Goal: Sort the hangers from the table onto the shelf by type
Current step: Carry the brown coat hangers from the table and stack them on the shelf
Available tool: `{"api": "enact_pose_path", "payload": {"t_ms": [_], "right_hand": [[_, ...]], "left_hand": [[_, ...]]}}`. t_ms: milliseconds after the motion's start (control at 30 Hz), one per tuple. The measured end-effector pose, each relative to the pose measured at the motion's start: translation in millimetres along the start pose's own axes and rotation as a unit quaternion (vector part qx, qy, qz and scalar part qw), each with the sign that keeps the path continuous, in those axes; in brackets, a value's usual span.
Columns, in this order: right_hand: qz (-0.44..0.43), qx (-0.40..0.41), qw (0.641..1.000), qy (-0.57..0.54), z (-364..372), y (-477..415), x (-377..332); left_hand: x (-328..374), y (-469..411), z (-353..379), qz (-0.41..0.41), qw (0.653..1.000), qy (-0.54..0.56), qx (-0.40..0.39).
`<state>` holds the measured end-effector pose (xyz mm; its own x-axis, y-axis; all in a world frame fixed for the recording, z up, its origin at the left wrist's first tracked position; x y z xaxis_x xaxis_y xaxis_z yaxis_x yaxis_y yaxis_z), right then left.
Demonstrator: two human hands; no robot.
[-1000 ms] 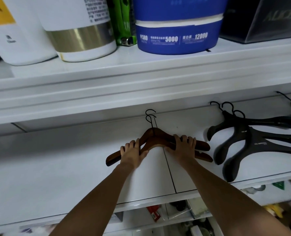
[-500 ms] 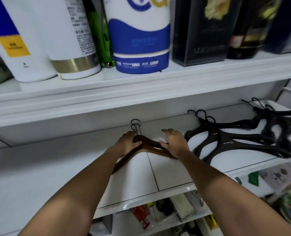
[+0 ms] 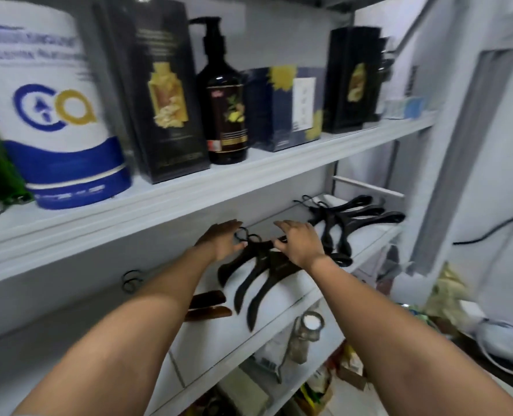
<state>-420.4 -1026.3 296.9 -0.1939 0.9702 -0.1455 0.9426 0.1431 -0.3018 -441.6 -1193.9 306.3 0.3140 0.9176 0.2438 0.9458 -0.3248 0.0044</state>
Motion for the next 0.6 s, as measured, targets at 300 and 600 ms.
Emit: {"api": "enact_pose_path", "payload": {"t_ms": [300, 600], "right_hand": [[0.138, 0.034, 0.987, 0.078, -84, 86, 169], [0.267, 0.036, 0.954, 0.132, -144, 204, 312]], "left_hand": [[199, -50, 34, 0.153, 0.988, -0.032, -0.004], [392, -55, 79, 0.283, 0.958, -0.036, -0.009]]}}
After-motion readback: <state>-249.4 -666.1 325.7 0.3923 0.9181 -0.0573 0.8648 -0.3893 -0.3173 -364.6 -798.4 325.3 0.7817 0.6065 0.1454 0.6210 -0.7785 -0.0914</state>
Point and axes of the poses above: each hand's wrist, its own y-axis away from the middle knuckle, its own z-axis out of the palm, x = y × z, the point moved 8 cm from there along -y, towards the middle knuckle, and after that the axes turned 4 degrees about -z, right-handed, at the moved point
